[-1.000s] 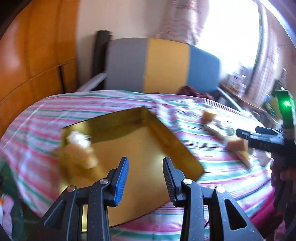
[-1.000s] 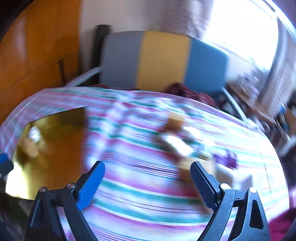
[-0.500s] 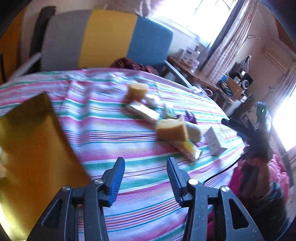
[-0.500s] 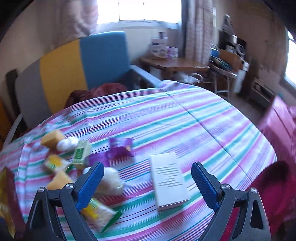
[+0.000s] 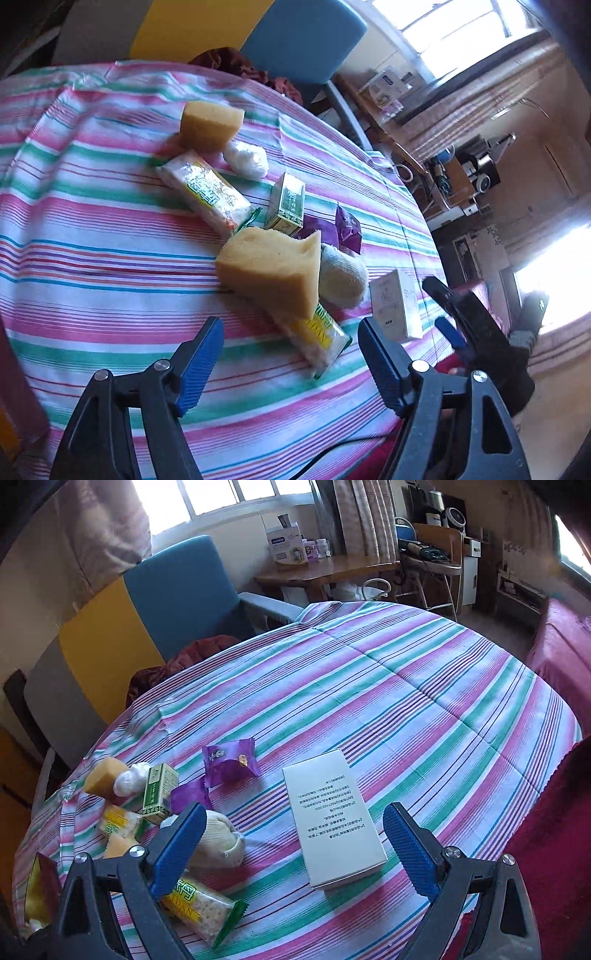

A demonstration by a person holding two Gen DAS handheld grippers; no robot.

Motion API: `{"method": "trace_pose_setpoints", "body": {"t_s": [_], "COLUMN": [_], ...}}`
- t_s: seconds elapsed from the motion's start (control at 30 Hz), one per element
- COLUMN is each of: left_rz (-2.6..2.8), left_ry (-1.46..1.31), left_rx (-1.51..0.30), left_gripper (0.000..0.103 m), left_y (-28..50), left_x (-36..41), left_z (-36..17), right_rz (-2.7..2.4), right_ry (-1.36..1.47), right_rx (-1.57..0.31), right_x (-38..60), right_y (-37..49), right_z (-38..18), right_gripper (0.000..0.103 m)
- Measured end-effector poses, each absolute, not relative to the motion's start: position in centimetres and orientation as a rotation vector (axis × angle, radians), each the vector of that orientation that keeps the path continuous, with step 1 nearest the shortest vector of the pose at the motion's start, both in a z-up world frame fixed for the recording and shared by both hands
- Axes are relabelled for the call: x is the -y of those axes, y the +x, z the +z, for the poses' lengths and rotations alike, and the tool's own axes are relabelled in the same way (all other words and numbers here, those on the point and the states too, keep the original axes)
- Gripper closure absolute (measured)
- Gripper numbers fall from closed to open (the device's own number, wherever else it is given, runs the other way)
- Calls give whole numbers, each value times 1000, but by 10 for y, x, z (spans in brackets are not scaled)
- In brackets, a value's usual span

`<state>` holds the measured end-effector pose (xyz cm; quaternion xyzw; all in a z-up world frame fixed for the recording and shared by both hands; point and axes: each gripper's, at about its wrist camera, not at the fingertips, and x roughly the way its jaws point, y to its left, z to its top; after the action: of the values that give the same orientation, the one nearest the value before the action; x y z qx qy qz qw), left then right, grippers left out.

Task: Organize objects
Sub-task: 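Grasp the second yellow sponge with the left gripper while the right gripper moves to the white box, then place the yellow sponge in the gold tray with the left gripper while the right gripper grasps the white box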

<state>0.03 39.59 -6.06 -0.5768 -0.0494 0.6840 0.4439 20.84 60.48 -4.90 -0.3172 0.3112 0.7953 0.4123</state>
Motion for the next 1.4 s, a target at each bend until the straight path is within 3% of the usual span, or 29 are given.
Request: {"method": "trace_pose_setpoints", "body": {"t_s": [0.07, 0.53, 0.63, 0.73, 1.13, 1.4], "left_rz": [1702, 1807, 1820, 1789, 1870, 1876], "left_ry": [-1465, -1571, -1542, -1479, -1239, -1093], "left_rx": [147, 118, 59, 47, -178, -222], "left_gripper": [21, 19, 41, 47, 49, 49], "left_y": [-3, -17, -18, -16, 18, 45], "left_x": [-408, -459, -451, -435, -359, -327], "left_z": [-66, -92, -97, -94, -71, -45], "right_rz": [2002, 2011, 2005, 2004, 1914, 1854], "right_ry": [-789, -781, -784, -782, -766, -823], "right_rx": [-808, -893, -893, -907, -943, -886], "right_x": [-606, -612, -613, -615, -624, -627], "right_y": [210, 213, 213, 214, 225, 221], "right_z": [-50, -56, -57, -59, -64, -70], "right_gripper": [5, 4, 4, 4, 5, 5]}}
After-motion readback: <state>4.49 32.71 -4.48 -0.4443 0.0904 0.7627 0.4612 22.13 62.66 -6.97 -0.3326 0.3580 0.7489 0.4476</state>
